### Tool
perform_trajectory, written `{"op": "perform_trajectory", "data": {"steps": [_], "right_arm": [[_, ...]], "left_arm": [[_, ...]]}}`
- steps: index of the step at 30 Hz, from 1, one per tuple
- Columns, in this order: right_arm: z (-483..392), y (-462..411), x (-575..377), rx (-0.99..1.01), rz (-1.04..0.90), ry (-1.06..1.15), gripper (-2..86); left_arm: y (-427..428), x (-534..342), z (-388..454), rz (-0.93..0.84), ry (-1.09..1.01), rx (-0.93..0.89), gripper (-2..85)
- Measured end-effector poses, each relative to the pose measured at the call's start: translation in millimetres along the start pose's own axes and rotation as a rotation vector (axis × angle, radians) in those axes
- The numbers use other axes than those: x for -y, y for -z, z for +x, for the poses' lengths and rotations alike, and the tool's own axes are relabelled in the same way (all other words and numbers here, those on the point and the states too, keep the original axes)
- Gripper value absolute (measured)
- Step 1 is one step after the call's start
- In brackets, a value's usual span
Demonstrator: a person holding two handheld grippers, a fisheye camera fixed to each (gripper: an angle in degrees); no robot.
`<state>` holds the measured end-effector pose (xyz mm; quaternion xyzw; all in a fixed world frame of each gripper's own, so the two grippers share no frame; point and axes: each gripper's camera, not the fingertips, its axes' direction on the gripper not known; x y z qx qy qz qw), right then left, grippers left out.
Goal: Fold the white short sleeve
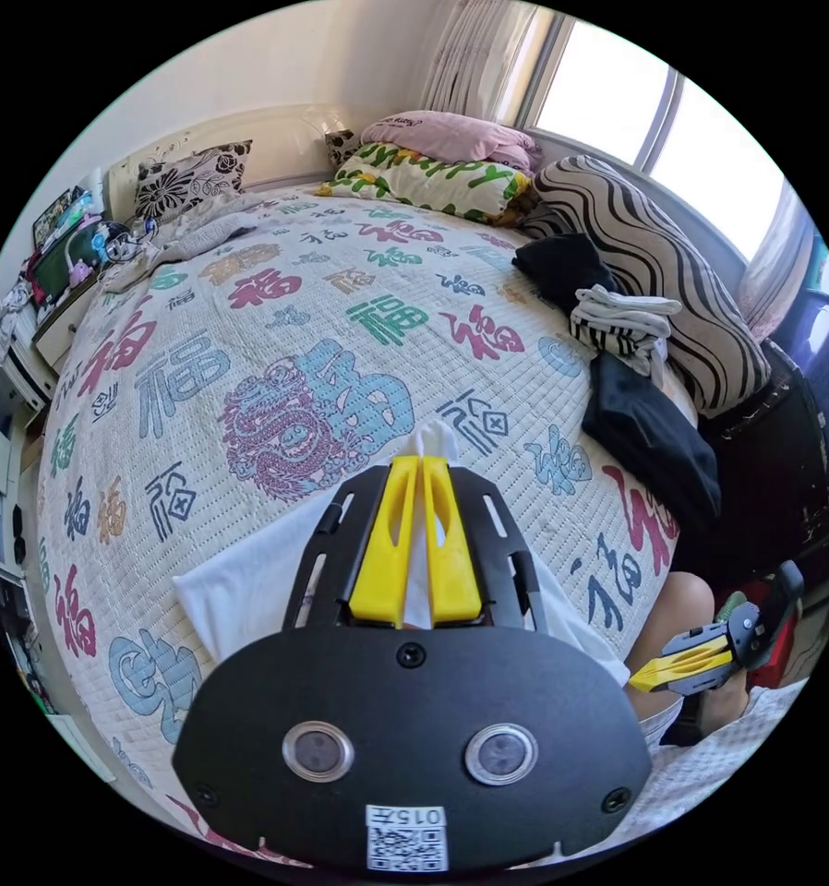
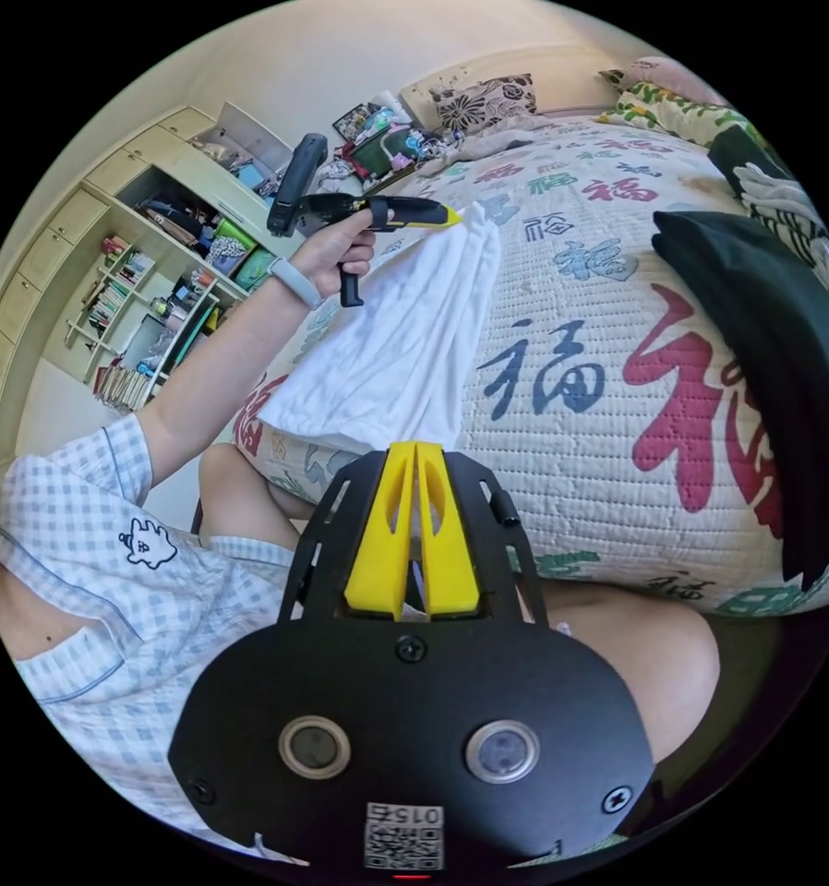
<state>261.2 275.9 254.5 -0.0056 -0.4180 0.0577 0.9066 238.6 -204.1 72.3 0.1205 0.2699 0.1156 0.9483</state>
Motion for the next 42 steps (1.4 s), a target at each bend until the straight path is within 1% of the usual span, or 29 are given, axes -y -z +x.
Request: {"op": "perform_trajectory", "data": {"steps": [2, 5, 9, 11, 14, 20, 23, 26, 28, 31, 32, 36, 38, 42], "right_arm": [[1, 1, -6, 0.025, 0.009, -0.012, 0.8], [-4, -12, -11, 0.058, -0.034, -0.007, 4.4], [-12, -33, -12, 0.086, -0.065, -0.033, 6.6], [-19, -39, -11, 0.023, -0.043, -0.040, 4.8], [-26, -33, -11, 0.016, -0.007, -0.023, 1.0], [-28, 1, -13, -0.019, 0.075, -0.003, -0.3], [-24, -3, -10, -0.062, 0.044, -0.016, -0.3], [-15, -27, -4, -0.062, -0.047, -0.042, 0.0], [-15, -34, -2, -0.059, -0.058, -0.047, 0.5], [-18, -30, 1, -0.093, -0.064, -0.046, 3.0], [-20, -24, 2, -0.118, -0.059, -0.034, 4.9], [-37, 0, 7, -0.150, 0.013, 0.053, 6.5], [-58, 7, 19, -0.136, 0.057, 0.155, 6.5], [-82, -13, 48, -0.126, 0.040, 0.277, 5.6]], "left_arm": [[0, 2, -3, -0.010, -0.009, 0.004, 0.2], [-4, 1, -7, -0.032, -0.017, 0.011, 0.5], [-7, -2, -14, -0.045, -0.005, -0.012, 0.7], [-10, -3, -16, -0.065, -0.014, -0.001, 0.7], [-6, -5, -18, -0.058, -0.028, 0.012, 0.4], [16, -2, -26, -0.005, -0.029, -0.017, 0.0], [17, -1, -33, 0.017, 0.012, -0.042, 0.1], [-2, -2, -40, -0.055, 0.024, -0.015, 0.8], [-7, -5, -47, -0.071, 0.033, -0.027, 1.6], [16, -10, -61, -0.041, 0.049, -0.073, 4.3], [34, -15, -67, -0.021, 0.041, -0.083, 6.0], [112, -61, -77, 0.075, -0.031, -0.046, 8.5], [159, -112, -82, 0.105, -0.056, -0.055, 8.7], [183, -193, -76, 0.087, -0.049, -0.100, 8.2]]}}
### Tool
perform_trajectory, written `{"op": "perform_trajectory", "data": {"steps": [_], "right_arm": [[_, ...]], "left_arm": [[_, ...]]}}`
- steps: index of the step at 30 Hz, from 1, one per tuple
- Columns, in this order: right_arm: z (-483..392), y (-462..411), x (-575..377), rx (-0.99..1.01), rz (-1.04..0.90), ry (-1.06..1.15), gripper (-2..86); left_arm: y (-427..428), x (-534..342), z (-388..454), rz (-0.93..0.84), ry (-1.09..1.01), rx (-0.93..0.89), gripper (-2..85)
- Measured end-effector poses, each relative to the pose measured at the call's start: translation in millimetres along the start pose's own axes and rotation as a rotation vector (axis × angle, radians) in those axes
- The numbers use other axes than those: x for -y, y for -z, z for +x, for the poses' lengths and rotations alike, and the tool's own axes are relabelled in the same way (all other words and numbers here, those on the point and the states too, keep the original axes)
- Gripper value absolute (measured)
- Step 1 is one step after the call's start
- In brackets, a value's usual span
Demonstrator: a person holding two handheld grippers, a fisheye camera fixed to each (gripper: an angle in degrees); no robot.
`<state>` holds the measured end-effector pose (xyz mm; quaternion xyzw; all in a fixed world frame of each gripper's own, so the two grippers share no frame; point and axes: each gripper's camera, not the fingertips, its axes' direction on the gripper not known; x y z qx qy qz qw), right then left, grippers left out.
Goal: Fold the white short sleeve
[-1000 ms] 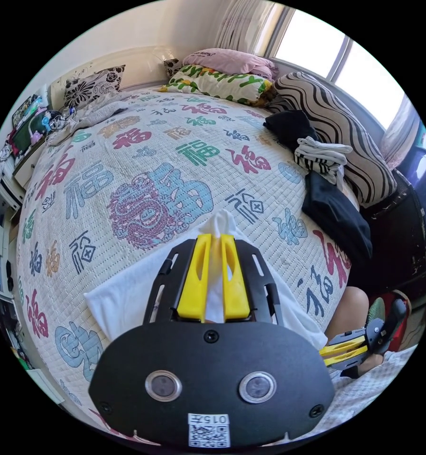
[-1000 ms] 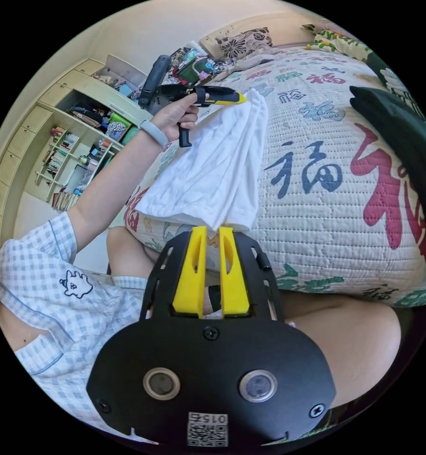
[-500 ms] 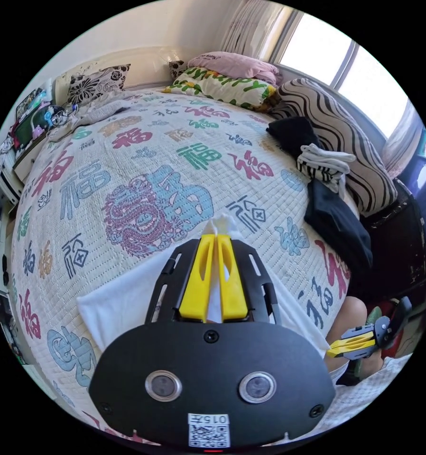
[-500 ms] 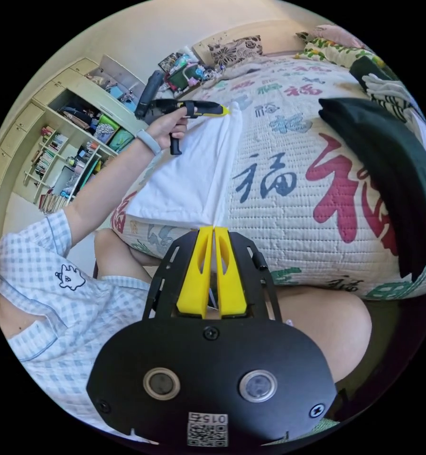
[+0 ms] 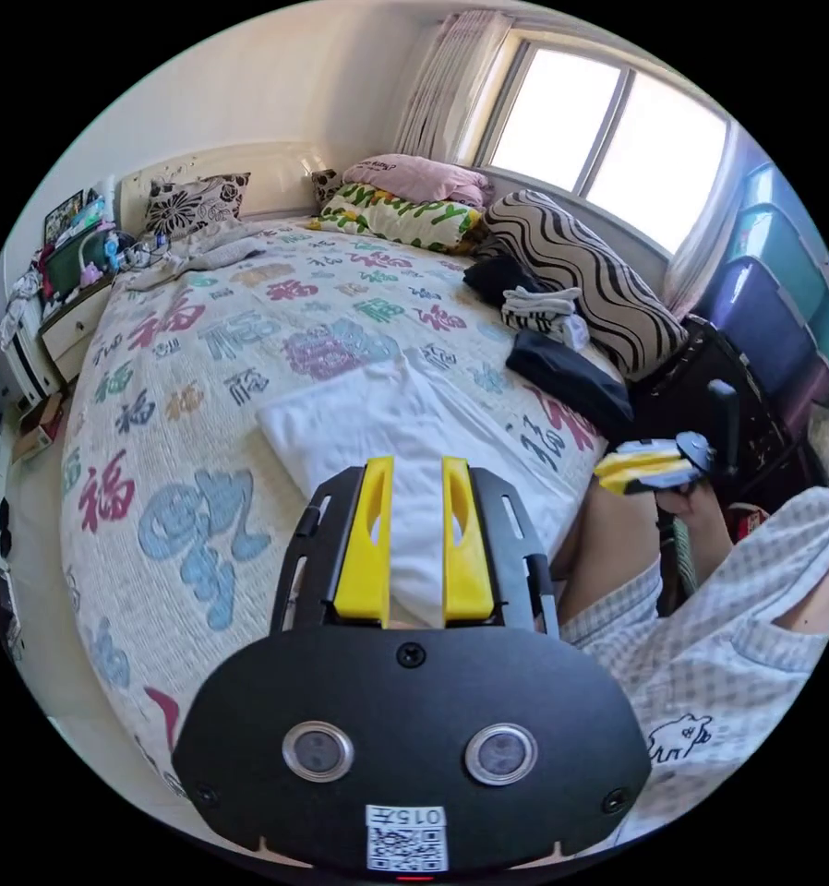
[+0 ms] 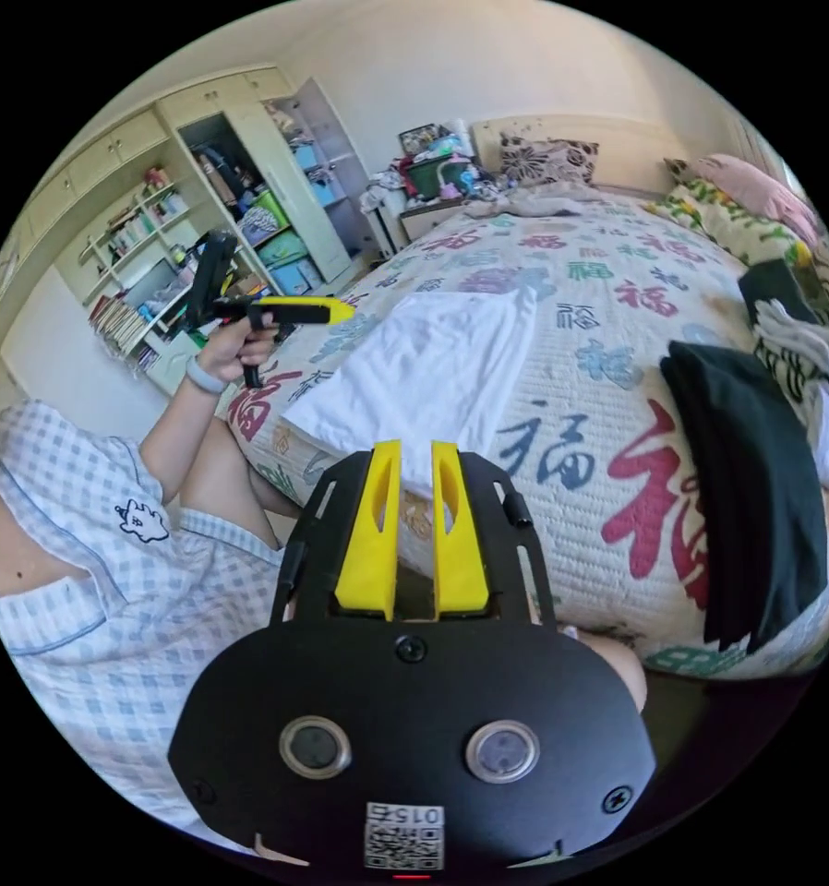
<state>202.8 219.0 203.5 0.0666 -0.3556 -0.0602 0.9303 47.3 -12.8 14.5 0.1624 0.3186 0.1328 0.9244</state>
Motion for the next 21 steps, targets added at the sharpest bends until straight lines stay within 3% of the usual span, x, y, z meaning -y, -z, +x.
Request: {"op": "perform_trajectory", "data": {"steps": [5, 10, 14, 21], "right_arm": [[6, -58, 27, 0.003, -0.203, -0.003, 0.2], [13, -57, 36, 0.026, -0.213, -0.026, -0.8], [28, -28, 66, -0.008, -0.115, 0.008, 0.6], [85, -19, 174, -0.165, 0.091, -0.075, 7.2]], "left_arm": [[-3, -77, 6, -0.060, 0.068, 0.090, 7.6], [15, -91, -6, -0.035, 0.071, 0.091, 7.5], [51, -80, -37, 0.061, 0.062, 0.036, 7.7], [58, 7, -121, 0.156, 0.095, 0.227, 8.9]]}}
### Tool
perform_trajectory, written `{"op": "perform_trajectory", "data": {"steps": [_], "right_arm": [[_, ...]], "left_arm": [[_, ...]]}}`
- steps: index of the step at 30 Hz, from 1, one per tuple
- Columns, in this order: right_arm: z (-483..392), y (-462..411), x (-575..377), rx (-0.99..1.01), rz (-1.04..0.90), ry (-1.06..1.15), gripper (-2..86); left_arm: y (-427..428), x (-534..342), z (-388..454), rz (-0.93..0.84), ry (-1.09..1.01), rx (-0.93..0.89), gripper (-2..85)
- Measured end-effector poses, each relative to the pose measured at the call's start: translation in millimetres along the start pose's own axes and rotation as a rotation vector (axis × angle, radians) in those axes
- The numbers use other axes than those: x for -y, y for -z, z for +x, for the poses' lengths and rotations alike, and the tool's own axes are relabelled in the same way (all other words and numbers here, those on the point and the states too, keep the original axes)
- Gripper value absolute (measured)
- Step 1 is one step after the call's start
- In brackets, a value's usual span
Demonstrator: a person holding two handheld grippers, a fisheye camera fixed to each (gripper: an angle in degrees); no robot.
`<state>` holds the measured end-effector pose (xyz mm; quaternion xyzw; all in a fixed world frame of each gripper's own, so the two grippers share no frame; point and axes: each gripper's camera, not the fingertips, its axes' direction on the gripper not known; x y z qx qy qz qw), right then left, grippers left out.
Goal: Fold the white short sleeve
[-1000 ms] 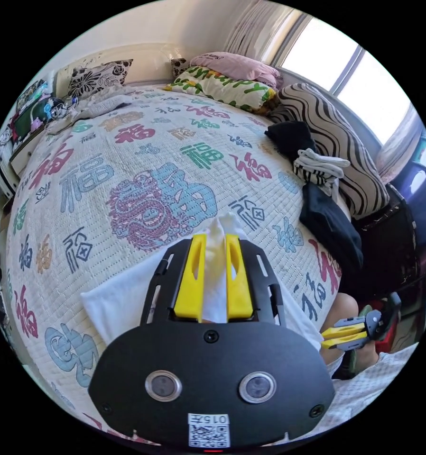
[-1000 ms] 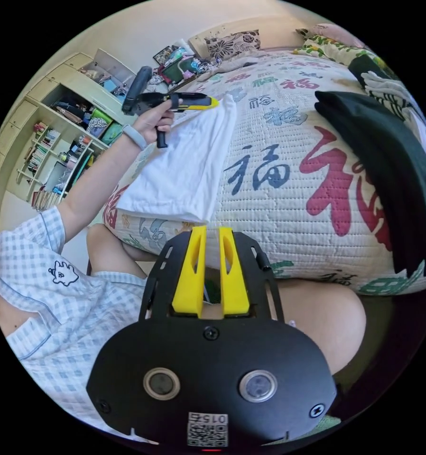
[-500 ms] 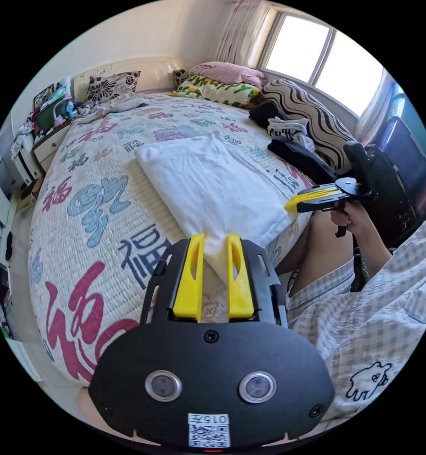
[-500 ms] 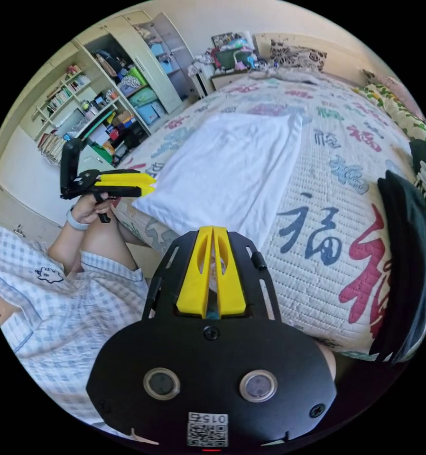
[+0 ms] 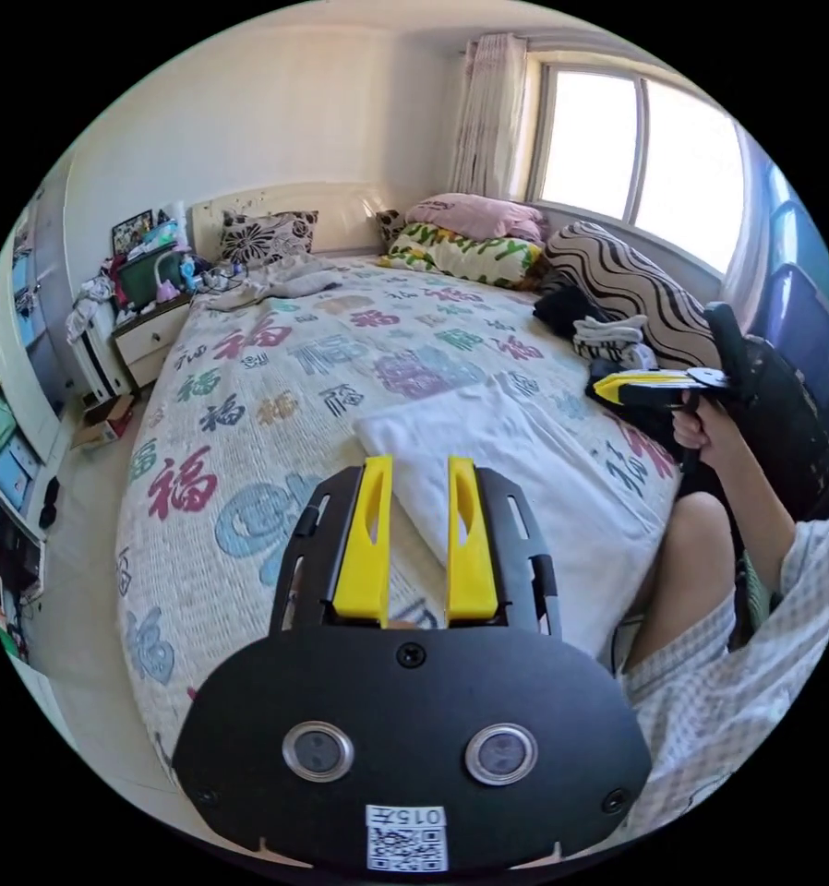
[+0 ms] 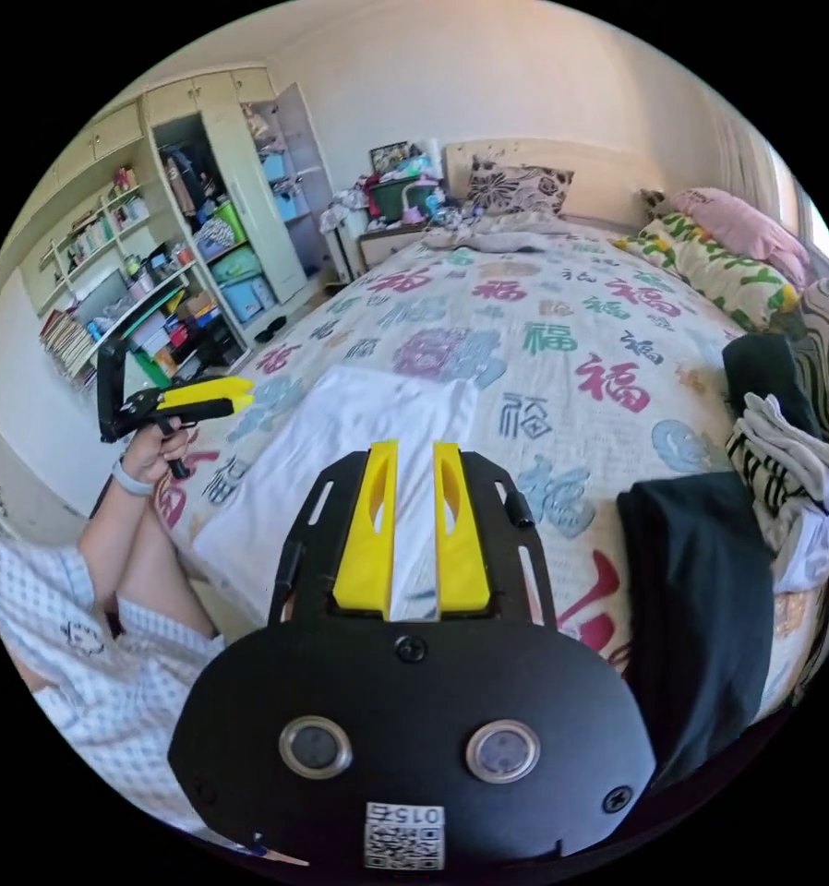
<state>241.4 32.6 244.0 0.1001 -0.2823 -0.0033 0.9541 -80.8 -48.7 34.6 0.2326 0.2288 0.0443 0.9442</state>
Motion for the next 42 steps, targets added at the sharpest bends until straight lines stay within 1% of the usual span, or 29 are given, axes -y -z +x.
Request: {"op": "perform_trajectory", "data": {"steps": [2, 6, 8, 11, 14, 16, 18, 19, 21, 23, 25, 29, 33, 37, 38, 42], "right_arm": [[33, -33, 37, 0.078, -0.055, -0.103, 8.2], [71, -81, 71, 0.134, -0.172, -0.221, 8.0], [87, -98, 82, 0.177, -0.207, -0.247, 5.6], [106, -97, 92, 0.224, -0.206, -0.250, 1.3], [123, -99, 97, 0.254, -0.208, -0.251, 0.7], [134, -95, 99, 0.293, -0.184, -0.250, 1.6], [150, -86, 98, 0.339, -0.159, -0.282, 4.6], [163, -78, 97, 0.394, -0.135, -0.285, 6.6], [182, -73, 96, 0.487, -0.133, -0.282, 8.0], [202, -84, 100, 0.579, -0.219, -0.294, 10.2], [212, -92, 105, 0.636, -0.224, -0.305, 10.5], [222, -113, 123, 0.757, -0.256, -0.289, 10.5], [224, -128, 139, 0.804, -0.296, -0.269, 8.9], [218, -132, 151, 0.750, -0.333, -0.203, 4.9], [219, -128, 153, 0.735, -0.331, -0.192, 4.4], [220, -109, 164, 0.690, -0.277, -0.154, 3.5]], "left_arm": [[-34, 27, -40, -0.021, 0.099, -0.032, 9.2], [-82, 44, -81, -0.139, 0.178, -0.062, 8.8], [-94, 42, -102, -0.166, 0.217, -0.113, 5.8], [-82, 39, -130, -0.114, 0.262, -0.170, 2.6], [-84, 37, -149, -0.134, 0.263, -0.187, 2.4], [-78, 36, -163, -0.118, 0.282, -0.224, 3.2], [-63, 30, -181, -0.084, 0.303, -0.262, 5.2], [-51, 24, -197, -0.060, 0.324, -0.288, 6.7], [-39, 14, -226, -0.058, 0.377, -0.360, 8.5], [-46, 4, -258, -0.119, 0.430, -0.513, 10.1], [-60, -1, -271, -0.170, 0.451, -0.603, 11.0], [-76, -2, -294, -0.138, 0.504, -0.770, 11.1], [-86, 10, -294, -0.158, 0.479, -0.824, 10.1], [-91, 21, -289, -0.198, 0.436, -0.809, 4.3], [-88, 24, -289, -0.189, 0.424, -0.819, 2.1], [-67, 39, -290, -0.131, 0.371, -0.801, 0.8]]}}
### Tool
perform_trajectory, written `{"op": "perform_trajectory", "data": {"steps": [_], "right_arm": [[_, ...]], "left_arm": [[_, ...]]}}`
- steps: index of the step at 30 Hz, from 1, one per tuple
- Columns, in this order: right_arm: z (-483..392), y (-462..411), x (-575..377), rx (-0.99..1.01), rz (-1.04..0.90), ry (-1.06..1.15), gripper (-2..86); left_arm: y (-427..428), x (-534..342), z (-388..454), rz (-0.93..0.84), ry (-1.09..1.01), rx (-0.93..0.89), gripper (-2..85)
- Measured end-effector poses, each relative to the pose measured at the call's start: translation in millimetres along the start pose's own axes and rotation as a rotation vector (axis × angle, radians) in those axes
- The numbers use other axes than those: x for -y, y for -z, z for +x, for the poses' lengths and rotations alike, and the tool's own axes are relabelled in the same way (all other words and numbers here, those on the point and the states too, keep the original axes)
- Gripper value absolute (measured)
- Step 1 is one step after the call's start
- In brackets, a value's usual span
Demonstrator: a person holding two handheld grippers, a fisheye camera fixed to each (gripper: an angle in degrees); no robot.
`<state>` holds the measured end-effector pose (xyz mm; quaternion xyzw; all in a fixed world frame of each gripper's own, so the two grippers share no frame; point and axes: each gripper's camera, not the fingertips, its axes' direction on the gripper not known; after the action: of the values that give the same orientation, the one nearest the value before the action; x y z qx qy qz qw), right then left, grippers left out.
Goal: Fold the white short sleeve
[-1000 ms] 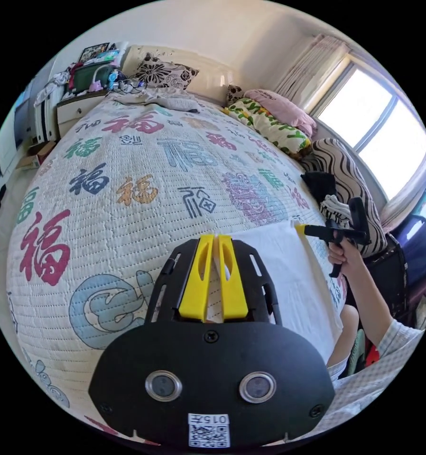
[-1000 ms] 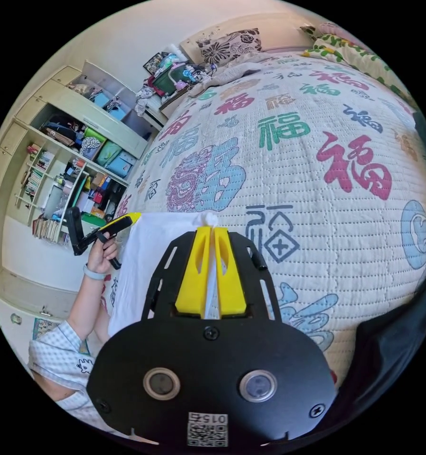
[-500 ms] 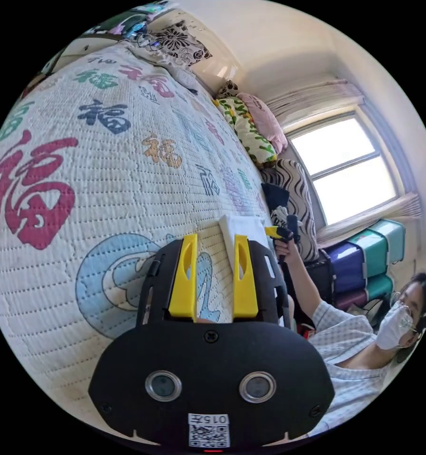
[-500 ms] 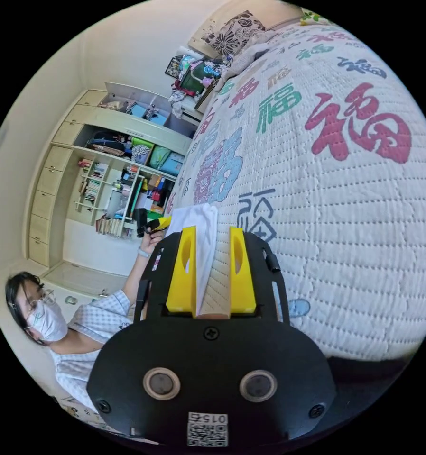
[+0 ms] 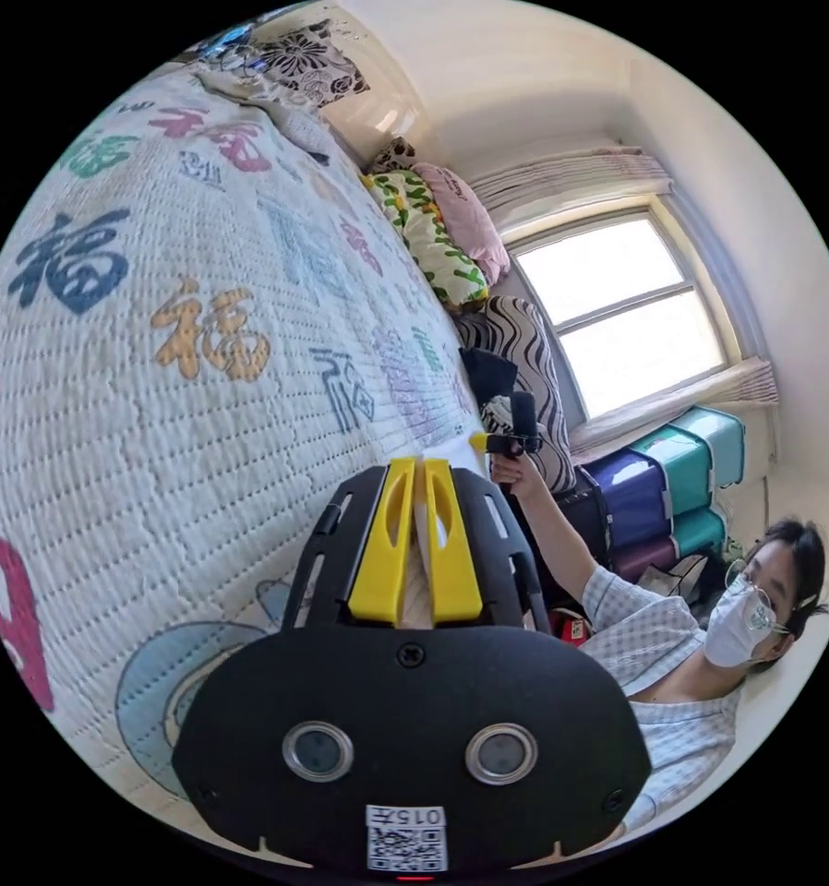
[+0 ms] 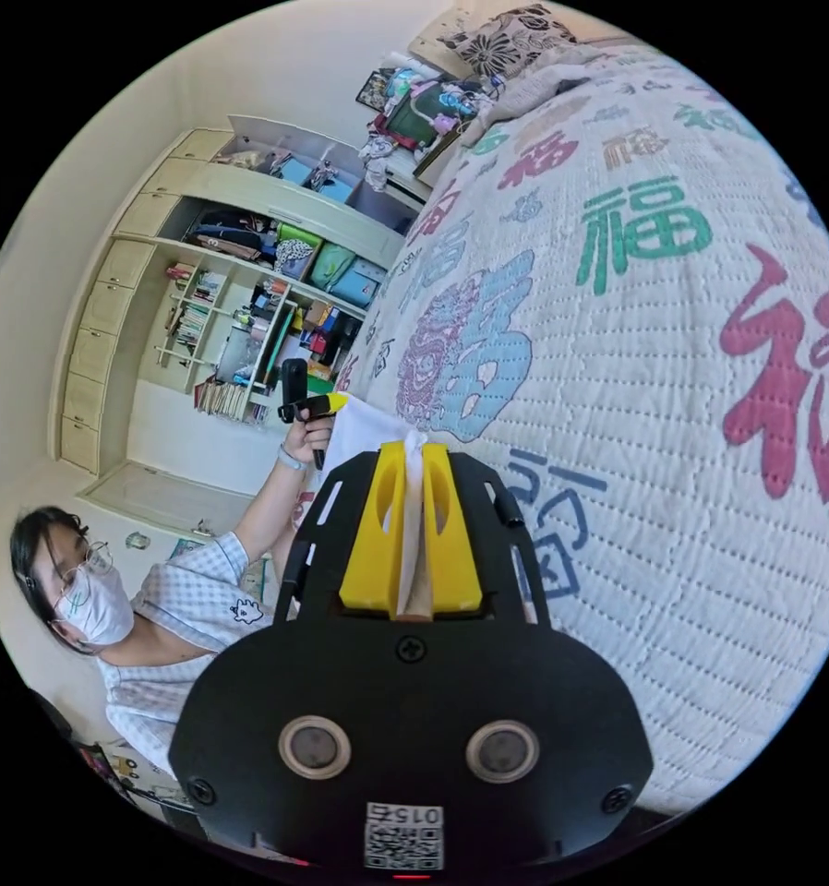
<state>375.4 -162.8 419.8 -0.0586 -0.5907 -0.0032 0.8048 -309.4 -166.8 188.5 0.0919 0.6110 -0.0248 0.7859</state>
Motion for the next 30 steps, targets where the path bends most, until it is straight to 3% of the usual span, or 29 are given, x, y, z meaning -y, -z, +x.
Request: {"op": "perform_trajectory", "data": {"steps": [4, 9, 17, 23, 30], "right_arm": [[-27, 20, 12, -0.077, 0.107, 0.080, 3.5], [-56, 24, -2, -0.106, 0.073, 0.173, 3.7], [-129, -3, -127, -0.226, -0.103, 0.423, 4.0], [-137, -44, -182, -0.393, -0.165, 0.501, 4.0], [-135, -58, -201, -0.471, -0.172, 0.497, 4.0]], "left_arm": [[18, 17, 36, 0.079, -0.123, 0.053, 0.5], [24, 0, 80, 0.046, -0.256, 0.103, 0.6], [20, -133, 175, -0.082, -0.552, 0.151, 0.7], [-12, -206, 194, -0.207, -0.614, 0.301, 0.9], [-30, -227, 221, -0.248, -0.664, 0.427, 1.5]]}}
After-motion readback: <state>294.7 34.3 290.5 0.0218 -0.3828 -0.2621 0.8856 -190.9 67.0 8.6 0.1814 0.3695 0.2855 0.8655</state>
